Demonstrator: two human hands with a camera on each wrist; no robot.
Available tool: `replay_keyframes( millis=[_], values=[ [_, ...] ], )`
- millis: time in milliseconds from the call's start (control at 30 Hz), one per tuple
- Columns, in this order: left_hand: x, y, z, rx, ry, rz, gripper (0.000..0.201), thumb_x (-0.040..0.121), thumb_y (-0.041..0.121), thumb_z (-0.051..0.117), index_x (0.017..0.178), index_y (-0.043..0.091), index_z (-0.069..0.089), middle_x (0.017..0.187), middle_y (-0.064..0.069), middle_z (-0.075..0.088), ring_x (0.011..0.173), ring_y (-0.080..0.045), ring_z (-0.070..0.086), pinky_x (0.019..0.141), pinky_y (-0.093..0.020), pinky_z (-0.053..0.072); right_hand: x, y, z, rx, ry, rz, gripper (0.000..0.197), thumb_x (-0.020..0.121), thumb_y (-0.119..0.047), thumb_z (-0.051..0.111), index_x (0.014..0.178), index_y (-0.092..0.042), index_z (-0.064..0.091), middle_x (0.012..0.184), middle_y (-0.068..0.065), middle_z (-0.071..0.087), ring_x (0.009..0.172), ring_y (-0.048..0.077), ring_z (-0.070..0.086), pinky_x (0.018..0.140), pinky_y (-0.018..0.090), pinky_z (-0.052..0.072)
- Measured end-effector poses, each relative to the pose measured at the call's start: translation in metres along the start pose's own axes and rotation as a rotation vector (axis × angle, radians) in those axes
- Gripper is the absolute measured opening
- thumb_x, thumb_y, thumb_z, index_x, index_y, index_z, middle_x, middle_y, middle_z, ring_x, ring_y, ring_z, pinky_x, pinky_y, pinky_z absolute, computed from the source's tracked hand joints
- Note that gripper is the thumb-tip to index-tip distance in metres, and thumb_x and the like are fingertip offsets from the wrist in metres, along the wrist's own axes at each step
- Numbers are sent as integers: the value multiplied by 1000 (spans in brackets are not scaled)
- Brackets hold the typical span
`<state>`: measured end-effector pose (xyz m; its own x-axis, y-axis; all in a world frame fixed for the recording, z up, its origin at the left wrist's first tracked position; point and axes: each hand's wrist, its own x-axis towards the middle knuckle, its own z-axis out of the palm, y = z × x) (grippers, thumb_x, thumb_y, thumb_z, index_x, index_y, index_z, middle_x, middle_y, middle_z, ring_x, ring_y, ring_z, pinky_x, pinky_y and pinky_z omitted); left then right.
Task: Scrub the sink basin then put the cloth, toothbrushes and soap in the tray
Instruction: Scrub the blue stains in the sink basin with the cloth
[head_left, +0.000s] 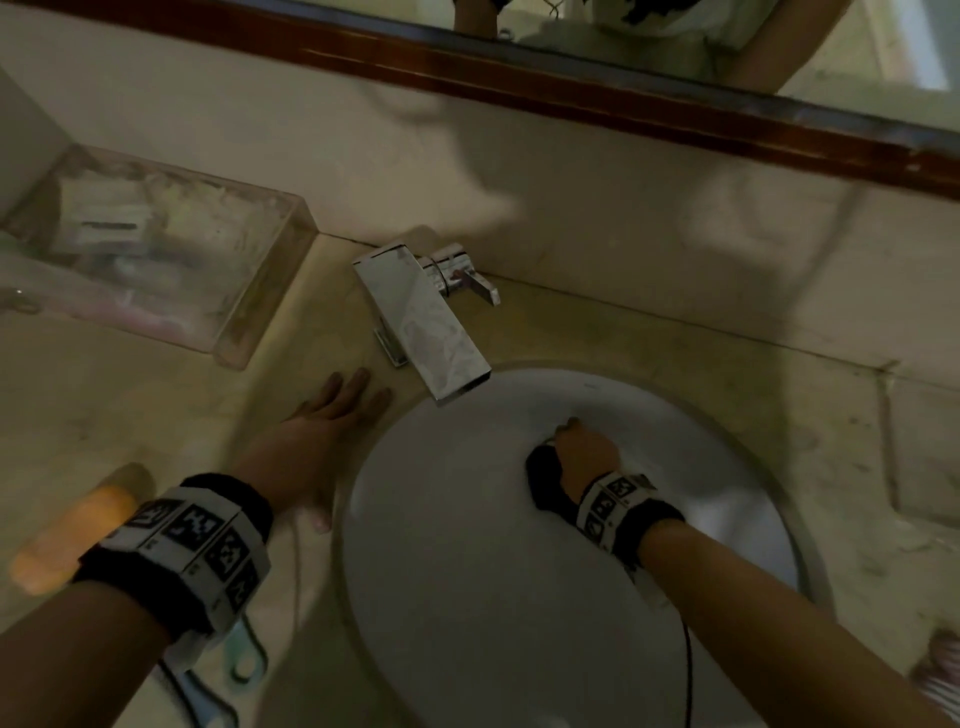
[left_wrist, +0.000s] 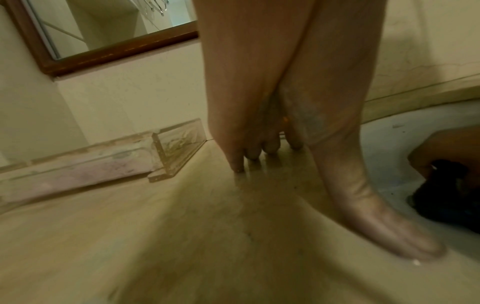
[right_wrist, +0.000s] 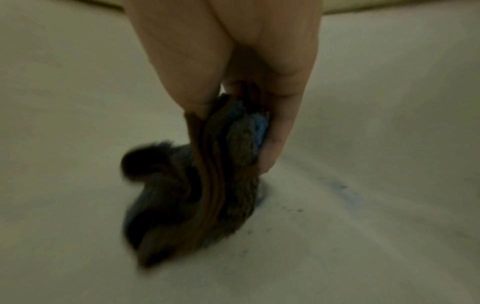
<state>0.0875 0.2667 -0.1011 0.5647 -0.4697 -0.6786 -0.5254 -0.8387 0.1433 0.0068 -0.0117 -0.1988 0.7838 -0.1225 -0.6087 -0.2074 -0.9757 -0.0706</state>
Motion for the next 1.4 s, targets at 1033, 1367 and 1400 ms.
replay_keyframes(
  millis=[1033,1367,1400],
  values=[
    [5,-5,2,-34,26,24,153,45,38,92,142,15,-24,148,8,-27,147,-32,-18,123,-47,6,-37,43,-26,-40,-26,4,55,90,-11,54,140,-6,30,148,18,27,126,35,45,102,40,45],
    [-4,13,-2,51,20,-79,130,66,35,84,149,27,-16,159,-4,-23,149,-29,-13,122,-40,10,-100,74,-43,183,-36,228,60,93,-24,50,144,-10,21,142,15,39,123,30,49,98,35,44],
    [-6,16,-2,43,12,-90,127,69,34,82,150,27,-15,158,-4,-24,149,-29,-13,122,-40,10,-104,75,-45,225,-44,248,61,94,-25,50,145,-10,20,144,14,38,123,27,48,100,34,43]
  ],
)
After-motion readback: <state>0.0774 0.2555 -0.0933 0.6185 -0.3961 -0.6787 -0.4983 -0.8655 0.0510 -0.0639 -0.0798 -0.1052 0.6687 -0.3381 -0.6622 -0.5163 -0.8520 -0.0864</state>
